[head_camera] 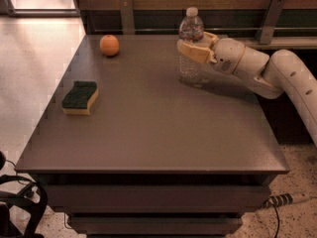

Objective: Place water bottle upright

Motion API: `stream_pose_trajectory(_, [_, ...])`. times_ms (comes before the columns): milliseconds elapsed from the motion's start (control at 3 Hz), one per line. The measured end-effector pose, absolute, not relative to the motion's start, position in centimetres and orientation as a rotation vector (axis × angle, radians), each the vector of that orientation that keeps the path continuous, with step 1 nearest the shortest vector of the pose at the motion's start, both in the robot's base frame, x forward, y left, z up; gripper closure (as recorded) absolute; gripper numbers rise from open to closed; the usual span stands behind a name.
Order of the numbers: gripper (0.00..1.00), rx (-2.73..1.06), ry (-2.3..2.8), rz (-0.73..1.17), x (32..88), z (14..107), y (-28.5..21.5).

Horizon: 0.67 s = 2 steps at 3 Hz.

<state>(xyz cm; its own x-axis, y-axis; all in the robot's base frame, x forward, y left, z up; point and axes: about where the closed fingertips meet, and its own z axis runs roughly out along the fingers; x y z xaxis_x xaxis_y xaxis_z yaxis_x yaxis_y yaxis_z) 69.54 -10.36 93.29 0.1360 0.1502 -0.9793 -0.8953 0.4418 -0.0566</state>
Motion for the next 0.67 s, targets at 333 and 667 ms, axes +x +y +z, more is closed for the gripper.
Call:
stream_pose_trajectory(333, [1.00,-0.813,1.189,0.881,70.01,93.17,-9.72])
stream_pose_trajectory(667, [1.00,-0.821,1.196,0.866,70.49,92.72,-9.51])
